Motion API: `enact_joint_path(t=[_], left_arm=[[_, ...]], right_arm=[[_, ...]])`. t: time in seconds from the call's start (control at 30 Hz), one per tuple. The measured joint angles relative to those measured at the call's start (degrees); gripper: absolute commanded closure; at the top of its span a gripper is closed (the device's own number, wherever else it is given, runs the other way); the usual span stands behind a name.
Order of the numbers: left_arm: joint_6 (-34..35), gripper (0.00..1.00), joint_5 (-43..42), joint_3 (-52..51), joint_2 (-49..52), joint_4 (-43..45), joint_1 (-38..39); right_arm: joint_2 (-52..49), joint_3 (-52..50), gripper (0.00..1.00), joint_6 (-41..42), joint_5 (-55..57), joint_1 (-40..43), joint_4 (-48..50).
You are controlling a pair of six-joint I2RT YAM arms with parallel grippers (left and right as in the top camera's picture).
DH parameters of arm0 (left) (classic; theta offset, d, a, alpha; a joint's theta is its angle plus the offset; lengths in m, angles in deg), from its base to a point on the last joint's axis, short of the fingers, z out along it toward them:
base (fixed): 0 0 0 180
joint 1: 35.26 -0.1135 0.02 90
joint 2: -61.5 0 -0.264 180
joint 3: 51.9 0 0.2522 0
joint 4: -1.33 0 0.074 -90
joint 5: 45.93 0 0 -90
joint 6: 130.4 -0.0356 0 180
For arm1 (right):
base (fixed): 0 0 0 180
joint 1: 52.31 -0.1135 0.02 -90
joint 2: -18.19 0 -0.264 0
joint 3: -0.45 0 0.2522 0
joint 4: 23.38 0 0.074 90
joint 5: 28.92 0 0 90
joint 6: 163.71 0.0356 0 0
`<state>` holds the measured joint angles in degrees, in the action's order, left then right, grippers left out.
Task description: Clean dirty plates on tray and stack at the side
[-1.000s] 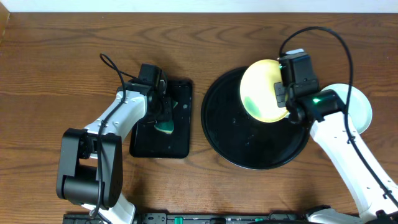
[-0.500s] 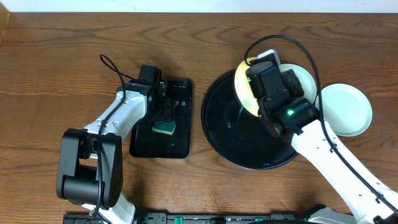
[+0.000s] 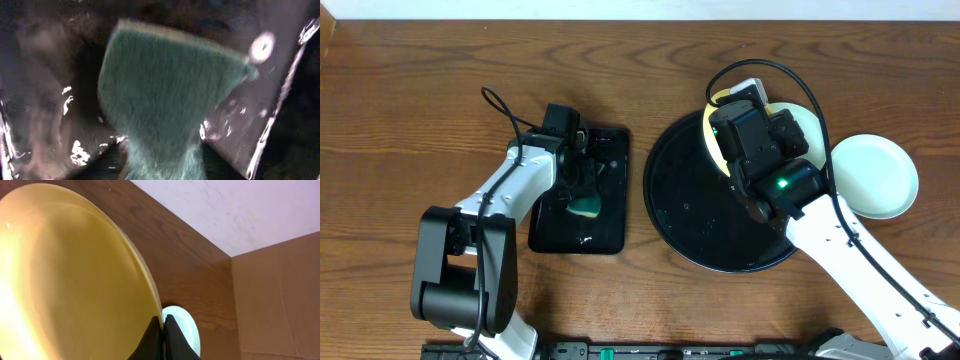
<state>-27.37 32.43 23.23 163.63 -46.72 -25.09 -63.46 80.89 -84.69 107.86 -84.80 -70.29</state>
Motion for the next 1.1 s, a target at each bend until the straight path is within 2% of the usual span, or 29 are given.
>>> enact_joint_path(t=[0.27, 0.63, 0.7, 0.83, 1.1], left_arm=[[0.0, 0.32, 0.2, 0.0, 0.0, 9.1, 0.0], [0.0, 0.33, 0.3, -0.1, 0.0, 10.3, 0.0], [0.0, 0.36, 0.3, -0.3, 0.0, 10.3, 0.0], [0.0, 0.51, 0.5, -0.4, 0.0, 10.3, 0.0], [0.0, 0.71, 0.4, -0.4, 1.9, 10.8, 0.0]], right_arm=[[0.0, 0.0, 0.99, 0.0, 0.3, 0.0, 1.4], [0.0, 0.0, 0.99, 0.0, 0.3, 0.0, 1.7], [0.0, 0.0, 0.99, 0.0, 0.3, 0.0, 1.7], [0.0, 0.0, 0.99, 0.0, 0.4, 0.0, 1.7], [0.0, 0.0, 0.99, 0.0, 0.4, 0.0, 1.7]])
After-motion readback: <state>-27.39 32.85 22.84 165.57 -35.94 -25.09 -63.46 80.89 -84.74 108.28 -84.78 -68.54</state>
